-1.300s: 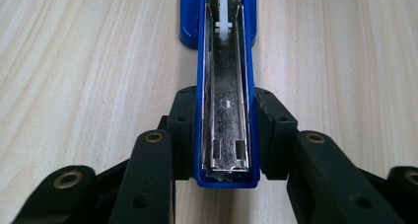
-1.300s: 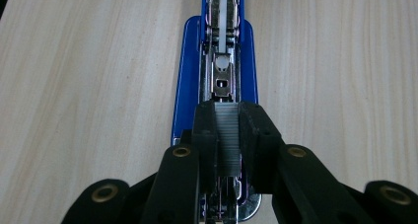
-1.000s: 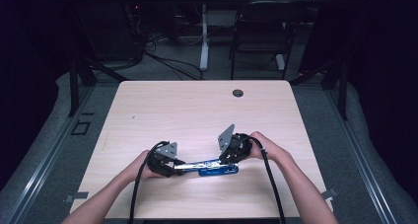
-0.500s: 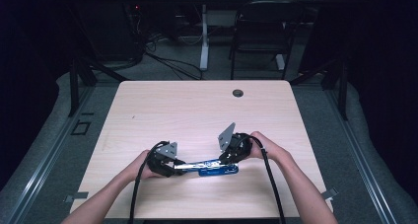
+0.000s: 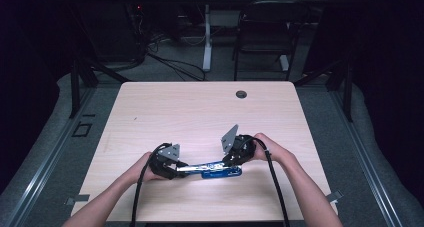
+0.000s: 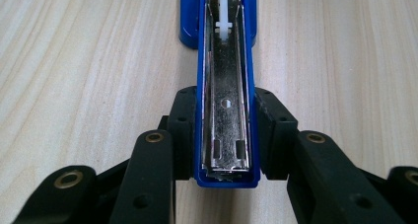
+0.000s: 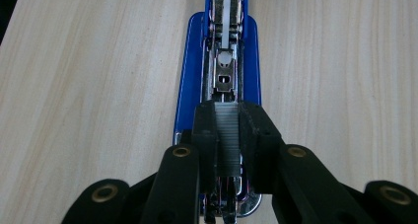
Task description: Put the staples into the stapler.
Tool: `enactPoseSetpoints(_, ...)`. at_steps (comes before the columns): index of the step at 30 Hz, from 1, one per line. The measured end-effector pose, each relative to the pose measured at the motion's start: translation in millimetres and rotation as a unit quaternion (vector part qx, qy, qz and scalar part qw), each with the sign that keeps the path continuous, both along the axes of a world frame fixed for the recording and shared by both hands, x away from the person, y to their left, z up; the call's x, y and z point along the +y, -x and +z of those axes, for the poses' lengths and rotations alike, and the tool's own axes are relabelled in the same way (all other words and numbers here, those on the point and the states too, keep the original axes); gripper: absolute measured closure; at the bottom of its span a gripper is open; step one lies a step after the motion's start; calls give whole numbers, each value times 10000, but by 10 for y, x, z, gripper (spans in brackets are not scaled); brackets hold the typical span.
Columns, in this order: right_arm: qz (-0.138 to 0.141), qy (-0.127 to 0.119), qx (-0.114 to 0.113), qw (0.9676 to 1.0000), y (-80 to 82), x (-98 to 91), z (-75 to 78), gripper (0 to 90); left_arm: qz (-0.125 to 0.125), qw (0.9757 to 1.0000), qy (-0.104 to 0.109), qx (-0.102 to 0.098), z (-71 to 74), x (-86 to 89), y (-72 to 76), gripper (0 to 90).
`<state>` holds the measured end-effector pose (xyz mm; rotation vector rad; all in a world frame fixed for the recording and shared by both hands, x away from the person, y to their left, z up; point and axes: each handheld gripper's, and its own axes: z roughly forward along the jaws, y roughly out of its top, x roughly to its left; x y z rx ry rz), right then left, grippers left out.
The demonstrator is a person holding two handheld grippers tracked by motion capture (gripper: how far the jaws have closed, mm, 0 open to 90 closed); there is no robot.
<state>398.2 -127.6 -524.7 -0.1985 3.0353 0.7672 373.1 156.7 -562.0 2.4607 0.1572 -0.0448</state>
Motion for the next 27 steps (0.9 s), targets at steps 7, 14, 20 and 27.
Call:
enactPoseSetpoints(7,-1,42,8,10000,2,-7,7,781,1,10000,2,1,0,0,0,657)
enactPoseSetpoints(14,-53,18,40,10000,1,0,2,781,0,10000,0,2,0,0,0,657)
enactPoseSetpoints(20,-115,66,66,9999,4,7,7,781,2,10000,-2,6,-1,1,0,657)
enactPoseSetpoints(27,-46,122,-4,9999,26,28,17,781,7,10000,8,10,-4,1,0,657)
